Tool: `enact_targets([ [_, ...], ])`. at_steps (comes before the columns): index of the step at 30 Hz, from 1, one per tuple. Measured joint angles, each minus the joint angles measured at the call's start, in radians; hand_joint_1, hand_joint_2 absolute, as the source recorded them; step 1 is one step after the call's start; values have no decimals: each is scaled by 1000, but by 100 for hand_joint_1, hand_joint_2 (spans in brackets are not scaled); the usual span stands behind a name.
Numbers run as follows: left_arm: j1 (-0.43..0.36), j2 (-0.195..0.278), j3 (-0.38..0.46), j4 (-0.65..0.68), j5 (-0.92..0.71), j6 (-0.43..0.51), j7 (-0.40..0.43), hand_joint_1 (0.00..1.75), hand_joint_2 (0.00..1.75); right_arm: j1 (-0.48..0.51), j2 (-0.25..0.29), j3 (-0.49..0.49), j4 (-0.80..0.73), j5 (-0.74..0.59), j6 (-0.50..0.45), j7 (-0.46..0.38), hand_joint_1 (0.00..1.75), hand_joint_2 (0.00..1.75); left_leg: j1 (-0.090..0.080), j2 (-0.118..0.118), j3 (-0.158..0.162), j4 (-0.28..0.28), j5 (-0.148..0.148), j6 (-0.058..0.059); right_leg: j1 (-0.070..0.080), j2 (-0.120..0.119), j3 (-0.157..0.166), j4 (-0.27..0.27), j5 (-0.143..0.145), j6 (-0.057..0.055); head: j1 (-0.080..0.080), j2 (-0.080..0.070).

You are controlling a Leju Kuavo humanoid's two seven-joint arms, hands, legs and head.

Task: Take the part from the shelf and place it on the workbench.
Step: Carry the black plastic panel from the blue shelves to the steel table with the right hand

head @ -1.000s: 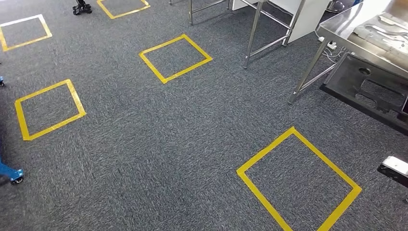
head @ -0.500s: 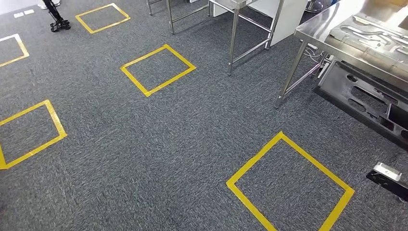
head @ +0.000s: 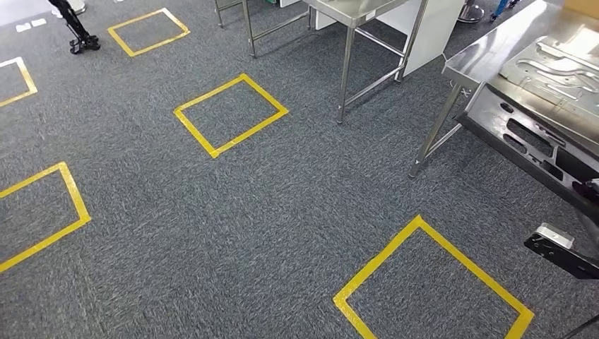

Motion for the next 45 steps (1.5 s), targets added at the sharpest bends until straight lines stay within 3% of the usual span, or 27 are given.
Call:
enact_targets([
  [1, 1, 2, -1, 0, 0, -1, 2, 0, 0, -2, 7, 3, 7, -2, 1, 0, 175, 175, -3, 8, 11, 14, -27, -7, 3, -18, -6, -20, 77, -8, -1, 0],
  [2, 1, 5, -1, 1, 0, -1, 3, 0, 0, -5, 13, 7, 12, -4, 2, 0, 175, 175, -4, 17, 17, 28, -50, -14, 5, -25, -11, -19, 119, -19, 0, 0],
  [5, -8, 8, -4, 0, 0, -2, 5, 0, 0, -23, 20, 14, 16, -4, 4, 2, 175, 175, 1, 28, -8, 117, -70, -30, 8, 16, -20, 14, 93, -45, 1, 0],
  [7, -14, 8, -5, 0, 0, -3, 5, 0, 0, -40, 21, 14, 16, -3, 3, 5, 175, 175, 6, 14, -71, 234, -96, -34, 12, 42, -11, 15, 81, -55, 0, 0],
  [9, -19, 8, -6, 0, 1, -4, 5, 0, 0, -48, 24, 15, 18, -1, 4, 8, 175, 175, 7, 5, -154, 357, -166, -34, 17, 67, 2, 12, 71, -63, 0, 0],
  [10, -21, 7, -6, 0, 1, -4, 5, 0, 0, -49, 26, 15, 20, 0, 4, 10, 175, 175, 7, 4, -191, 399, -193, -33, 20, 79, 8, 11, 67, -65, 0, 0],
  [11, -22, 7, -6, 0, 1, -4, 5, 0, 0, -49, 28, 16, 21, 1, 4, 10, 175, 175, 6, 4, -217, 411, -197, -30, 23, 92, 14, 11, 62, -66, 0, 0],
  [12, -22, 7, -6, 0, 1, -4, 5, 0, 0, -49, 30, 17, 23, 2, 4, 10, 175, 175, 4, 2, -230, 393, -175, -25, 25, 104, 19, 11, 59, -67, 0, 0],
  [13, -22, 7, -6, 0, 2, -5, 5, 0, 0, -50, 32, 18, 24, 4, 4, 11, 175, 175, 1, -3, -229, 343, -128, -17, 27, 117, 23, 11, 57, -67, 0, 0],
  [15, -21, 10, -6, 0, 2, -6, 5, 0, 0, -51, 35, 19, 27, 6, 5, 12, 175, 175, -5, -39, -212, 214, -27, 7, 28, 140, 27, 9, 56, -64, 0, 0],
  [16, -21, 12, -6, 0, 3, -7, 5, 0, 0, -53, 37, 20, 30, 7, 5, 13, 175, 175, -8, -57, -204, 168, 1, 16, 28, 151, 26, 8, 57, -60, 0, 0],
  [18, -23, 14, -6, 0, 3, -10, 3, 0, 0, -56, 40, 21, 36, 8, 6, 15, 175, 175, -10, -70, -196, 139, 14, 24, 23, 171, 25, 4, 61, -47, 0, 0],
  [20, -27, 11, -6, -2, 3, -14, 2, 0, 0, -58, 36, 21, 39, 9, 6, 15, 175, 175, -5, -50, -184, 119, 32, 25, 25, 184, 26, 1, 62, -33, 0, 0],
  [22, -29, 10, -6, -4, 3, -17, 1, 0, 0, -68, 26, 21, 42, 9, 6, 15, 175, 175, 3, -25, -168, 90, 50, 30, 33, 149, 10, 43, 31, -23, 0, 0],
  [24, -28, 10, -6, -5, 3, -18, 0, 0, 0, -80, 22, 20, 47, 9, 6, 15, 175, 175, 4, -3, -160, 78, 56, 33, 30, 91, -36, 154, -32, -13, 1, 0],
  [26, -26, 10, -6, -5, 3, -19, 0, 0, 0, -82, 22, 20, 52, 9, 6, 16, 175, 175, 5, 22, -159, 80, 53, 30, 21, 66, -70, 238, -62, -1, 1, 0],
  [27, -25, 10, -6, -5, 3, -19, 0, 0, 0, -81, 22, 20, 54, 9, 7, 15, 175, 175, 7, 34, -159, 83, 50, 28, 16, 59, -62, 232, -53, 5, 1, 0],
  [29, -26, 8, -6, -5, 3, -20, 0, 0, 0, -83, 22, 20, 57, 9, 7, 15, 175, 175, 10, 57, -157, 92, 41, 19, 10, 35, 8, 116, 0, 15, 1, 0],
  [31, -26, 9, -6, -5, 3, -21, 0, 0, 0, -87, 22, 20, 57, 13, 4, 14, 175, 175, 9, 74, -158, 103, 27, 5, 13, 7, 75, 5, 33, 9, 1, 0],
  [32, -27, 9, -7, -5, 3, -21, 0, 0, 0, -88, 21, 21, 58, 19, 0, 13, 175, 175, 7, 80, -157, 107, 21, -3, 16, 0, 89, -18, 35, 1, 1, 0],
  [35, -32, 9, -8, -5, 2, -21, -1, 0, 0, -89, 16, 22, 62, 39, -11, 12, 175, 175, 6, 96, -146, 105, 8, -22, 19, 21, 89, -19, 25, -23, 1, 0],
  [37, -33, 9, -9, -5, 2, -21, -3, 0, 0, -93, 10, 23, 64, 44, -12, 12, 175, 175, 9, 73, -158, 148, -21, -31, 15, 31, 94, -24, 22, -35, 1, 0],
  [40, -32, 10, -14, -5, 3, -23, -4, 0, 0, -106, 8, 29, 71, 49, -8, 17, 175, 175, 12, 17, -266, 349, -98, -33, 20, 43, 100, -24, 13, -50, 1, 0],
  [41, -31, 10, -17, -5, 3, -24, -3, 0, 0, -108, 9, 34, 75, 52, -5, 20, 175, 175, 12, 10, -301, 399, -103, -31, 24, 49, 104, -23, 7, -53, 1, 0],
  [42, -29, 10, -20, -5, 3, -25, -2, 0, 0, -110, 10, 40, 79, 55, -3, 24, 175, 175, 11, 7, -320, 413, -86, -27, 28, 54, 111, -23, 1, -56, 1, 0],
  [43, -27, 10, -22, -5, 3, -26, -1, 0, 0, -113, 11, 45, 83, 59, 0, 27, 175, 175, 9, 5, -318, 385, -49, -20, 32, 59, 121, -23, -7, -57, 1, 0],
  [45, -24, 13, -25, -5, 3, -29, 4, 0, 0, -124, 12, 54, 93, 64, 2, 32, 175, 175, 1, 2, -277, 258, 39, 3, 38, 65, 144, -23, -23, -57, 1, 0],
])
